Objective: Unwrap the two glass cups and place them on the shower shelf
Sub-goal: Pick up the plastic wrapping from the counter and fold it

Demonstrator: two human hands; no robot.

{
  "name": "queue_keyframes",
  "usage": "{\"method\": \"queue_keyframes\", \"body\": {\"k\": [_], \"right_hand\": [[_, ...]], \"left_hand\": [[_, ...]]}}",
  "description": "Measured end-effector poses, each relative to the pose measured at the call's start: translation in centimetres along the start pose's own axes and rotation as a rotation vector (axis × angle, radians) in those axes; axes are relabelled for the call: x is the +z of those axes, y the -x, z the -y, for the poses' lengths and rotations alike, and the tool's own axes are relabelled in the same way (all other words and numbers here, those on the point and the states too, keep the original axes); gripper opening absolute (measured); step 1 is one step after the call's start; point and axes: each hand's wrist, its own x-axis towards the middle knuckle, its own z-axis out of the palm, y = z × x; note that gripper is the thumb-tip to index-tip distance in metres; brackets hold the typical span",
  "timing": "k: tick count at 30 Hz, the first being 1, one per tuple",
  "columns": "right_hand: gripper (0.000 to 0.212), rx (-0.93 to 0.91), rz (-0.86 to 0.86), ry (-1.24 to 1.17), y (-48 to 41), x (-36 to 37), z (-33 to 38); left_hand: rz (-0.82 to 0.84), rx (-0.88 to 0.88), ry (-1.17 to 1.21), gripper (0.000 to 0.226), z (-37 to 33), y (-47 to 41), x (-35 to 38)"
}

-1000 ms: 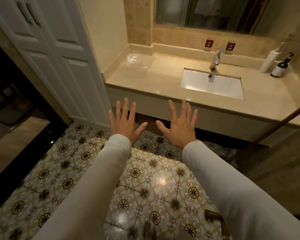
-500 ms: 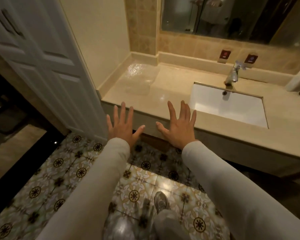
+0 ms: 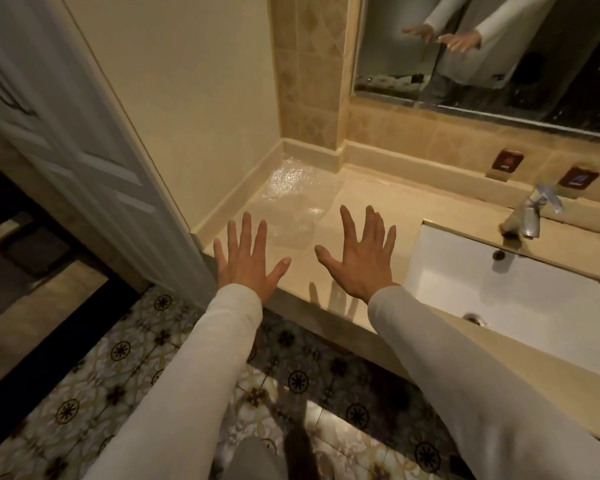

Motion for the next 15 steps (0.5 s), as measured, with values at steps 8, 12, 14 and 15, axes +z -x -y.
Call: {"method": "queue_keyframes", "body": {"k": [8, 12, 14, 15], "right_hand": [[0.086, 0.026, -0.001, -0.02, -8.9, 3.3, 0.5], [0.086, 0.069, 0.0, -0.016, -14.5, 5.0, 1.1], [0.086, 0.095, -0.002, -0.011, -17.6, 5.9, 1.6], [0.086, 0.102, -0.002, 0.001, -19.1, 6.2, 1.8]], "left_hand": [[0.034, 0.006, -0.025, 0.083, 2.0, -10.0, 2.7], [0.028, 0.027, 0.013, 0.084, 3.6, -16.7, 4.0], [0.04, 0.028, 0.048, 0.084, 4.6, -20.5, 4.7], [0.049, 0.023, 0.073, 0.084, 5.1, -22.5, 5.0]]}}
